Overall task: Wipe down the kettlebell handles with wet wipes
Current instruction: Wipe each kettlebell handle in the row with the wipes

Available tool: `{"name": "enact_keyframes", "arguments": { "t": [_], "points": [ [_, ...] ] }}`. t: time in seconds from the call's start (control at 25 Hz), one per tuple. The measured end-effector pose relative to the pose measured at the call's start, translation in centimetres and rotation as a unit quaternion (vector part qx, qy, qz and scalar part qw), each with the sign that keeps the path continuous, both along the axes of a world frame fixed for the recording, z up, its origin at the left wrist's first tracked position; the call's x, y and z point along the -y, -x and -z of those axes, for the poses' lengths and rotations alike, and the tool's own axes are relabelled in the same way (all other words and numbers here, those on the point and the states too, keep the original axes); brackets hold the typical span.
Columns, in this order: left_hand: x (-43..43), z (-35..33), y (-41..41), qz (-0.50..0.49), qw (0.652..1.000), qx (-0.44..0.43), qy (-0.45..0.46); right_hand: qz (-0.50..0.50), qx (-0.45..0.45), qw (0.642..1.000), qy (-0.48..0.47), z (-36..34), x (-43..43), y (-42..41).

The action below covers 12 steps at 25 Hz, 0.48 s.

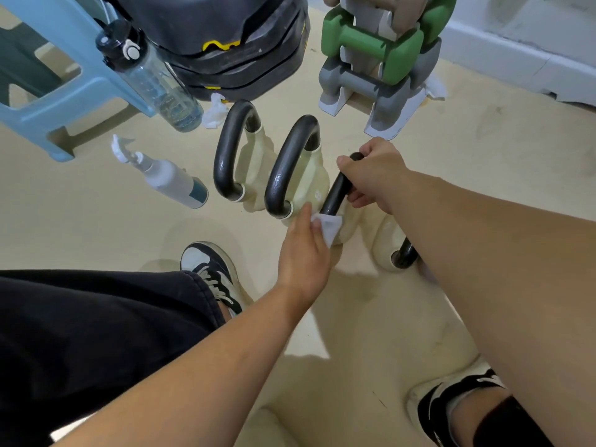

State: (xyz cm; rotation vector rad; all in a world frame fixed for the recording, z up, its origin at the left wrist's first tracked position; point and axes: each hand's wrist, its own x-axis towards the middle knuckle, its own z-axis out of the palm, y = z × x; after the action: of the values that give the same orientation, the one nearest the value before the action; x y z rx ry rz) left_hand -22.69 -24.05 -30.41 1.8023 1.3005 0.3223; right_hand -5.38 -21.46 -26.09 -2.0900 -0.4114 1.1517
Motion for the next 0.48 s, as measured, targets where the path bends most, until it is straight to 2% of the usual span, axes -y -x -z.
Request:
{"name": "enact_keyframes", "arguments": {
  "t": [0.04, 0.12, 0.16, 0.24, 0.28, 0.32, 0.4, 0.44, 0.48],
  "points": [
    [0.9, 0.1, 0.0, -0.09, 0.992, 0.033, 0.08, 0.007, -0.008, 1.0, -0.005, 0.1, 0.2, 0.0],
    [2.2, 0.1, -0.5, -0.234, 0.922, 0.117, 0.284, 0.013, -0.017, 1.0, -0.014, 0.2, 0.4, -0.1],
    [1.9, 0.0, -1.2, -0.268, 0.89, 0.145, 0.34, 0.009, -0.017, 1.0, -0.013, 0.1, 0.5, -0.2],
    [0.5, -1.0, -3.5, -0.305, 0.856, 0.192, 0.37, -0.005, -0.013, 1.0, -0.007, 0.1, 0.8, -0.4],
    [-0.2, -1.7, -4.8, -0.296, 0.869, 0.188, 0.349, -0.009, -0.013, 1.0, -0.006, 0.1, 0.9, -0.6],
    [-0.6, -2.4, -5.9, -0.263, 0.904, 0.16, 0.297, -0.009, -0.016, 1.0, -0.006, 0.0, 1.1, -0.7],
    [-0.2, -2.0, -6.3, -0.149, 0.981, 0.052, 0.114, -0.005, -0.024, 1.0, -0.009, 0.0, 1.2, -0.8],
    [0.4, -1.3, -5.7, -0.082, 0.996, 0.008, 0.038, -0.004, -0.026, 1.0, -0.01, 0.1, 1.3, -0.7],
    [1.0, -0.5, -5.0, -0.03, 0.999, -0.013, 0.015, -0.003, -0.027, 1.0, -0.011, 0.1, 1.3, -0.7]
  ]
}}
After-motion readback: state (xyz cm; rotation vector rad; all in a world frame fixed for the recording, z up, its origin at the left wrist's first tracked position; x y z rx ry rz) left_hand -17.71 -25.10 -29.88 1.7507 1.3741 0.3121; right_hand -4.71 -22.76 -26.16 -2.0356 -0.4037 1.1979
